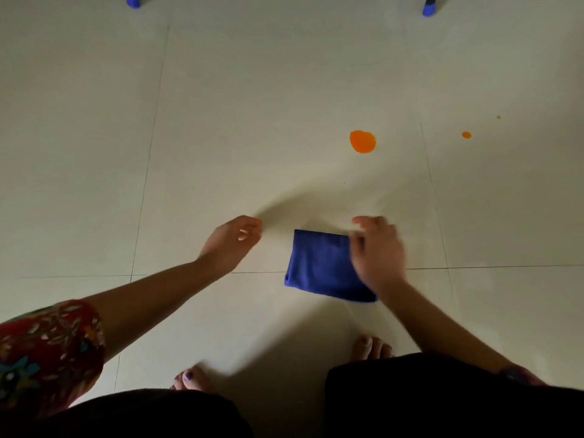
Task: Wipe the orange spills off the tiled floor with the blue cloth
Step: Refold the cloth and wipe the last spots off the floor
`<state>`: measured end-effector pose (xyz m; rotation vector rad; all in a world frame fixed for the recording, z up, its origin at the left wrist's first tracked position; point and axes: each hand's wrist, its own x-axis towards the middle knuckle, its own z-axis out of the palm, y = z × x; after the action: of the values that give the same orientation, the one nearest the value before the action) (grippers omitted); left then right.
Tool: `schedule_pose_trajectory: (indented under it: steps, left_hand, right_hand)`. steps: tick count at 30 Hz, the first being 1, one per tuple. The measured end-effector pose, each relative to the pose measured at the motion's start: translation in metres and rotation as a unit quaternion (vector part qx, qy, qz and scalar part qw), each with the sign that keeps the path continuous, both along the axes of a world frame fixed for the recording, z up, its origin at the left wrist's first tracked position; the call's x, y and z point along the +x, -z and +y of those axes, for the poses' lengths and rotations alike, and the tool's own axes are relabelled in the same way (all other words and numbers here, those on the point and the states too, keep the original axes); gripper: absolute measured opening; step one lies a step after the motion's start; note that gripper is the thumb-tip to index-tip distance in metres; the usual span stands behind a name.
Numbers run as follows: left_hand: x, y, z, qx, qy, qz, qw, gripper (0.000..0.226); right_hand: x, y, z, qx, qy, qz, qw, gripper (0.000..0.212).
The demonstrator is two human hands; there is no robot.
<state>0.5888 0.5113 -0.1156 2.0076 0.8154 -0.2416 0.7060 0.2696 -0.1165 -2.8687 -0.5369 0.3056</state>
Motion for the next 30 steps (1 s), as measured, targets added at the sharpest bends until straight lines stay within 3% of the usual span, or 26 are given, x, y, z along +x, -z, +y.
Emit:
schedule_pose_trajectory:
  steps: [4, 6, 10, 14, 15, 17, 20, 21, 24, 27, 29, 30]
  left_hand:
    - [0.002, 0.017, 0.003, 0.115, 0.161, -0.026, 0.98, 0.039]
    - [0.006, 0.023, 0.001, 0.164, 0.236, -0.029, 0.957, 0.048]
    - [0.011, 0.031, 0.002, 0.209, 0.291, -0.039, 0.933, 0.056]
    - [0.026, 0.03, 0.01, 0.213, 0.281, -0.049, 0.935, 0.052]
    - [0.032, 0.028, 0.011, 0.211, 0.278, -0.048, 0.936, 0.051]
    - [0.044, 0.026, 0.014, 0.213, 0.274, -0.041, 0.937, 0.051]
    - [0.056, 0.023, 0.02, 0.169, 0.27, -0.04, 0.947, 0.046]
    - [0.06, 0.023, 0.024, 0.138, 0.258, -0.047, 0.955, 0.042]
    - [0.063, 0.023, 0.037, 0.086, 0.204, -0.075, 0.972, 0.037]
    - [0.067, 0.025, 0.047, 0.113, 0.186, -0.084, 0.972, 0.038]
    - [0.078, 0.025, 0.047, 0.106, 0.195, -0.074, 0.972, 0.038]
    - [0.087, 0.024, 0.046, 0.089, 0.196, -0.075, 0.974, 0.038]
  right_hand:
    - [-0.046, 0.033, 0.001, -0.091, -0.19, -0.014, 0.977, 0.054]
    - [-0.028, 0.044, -0.033, -0.069, -0.263, -0.02, 0.962, 0.056]
    - [0.036, 0.052, -0.087, -0.082, -0.149, -0.015, 0.985, 0.054]
    - [0.069, 0.056, -0.025, -0.084, -0.034, -0.004, 0.996, 0.063]
    - [0.067, 0.054, -0.006, -0.075, -0.059, -0.008, 0.995, 0.06]
    - [0.051, 0.057, 0.007, -0.043, -0.199, -0.036, 0.978, 0.053]
    - [0.042, 0.062, -0.042, -0.052, -0.385, -0.058, 0.92, 0.05]
    - [0.049, 0.062, -0.061, -0.045, -0.365, -0.058, 0.928, 0.049]
    - [0.069, 0.056, -0.093, -0.002, -0.113, -0.051, 0.992, 0.052]
    - [0.078, 0.053, -0.054, 0.024, 0.083, -0.048, 0.995, 0.048]
    - [0.078, 0.05, -0.007, 0.047, 0.134, -0.04, 0.989, 0.037]
    - [0.074, 0.05, 0.012, 0.051, 0.094, -0.053, 0.993, 0.035]
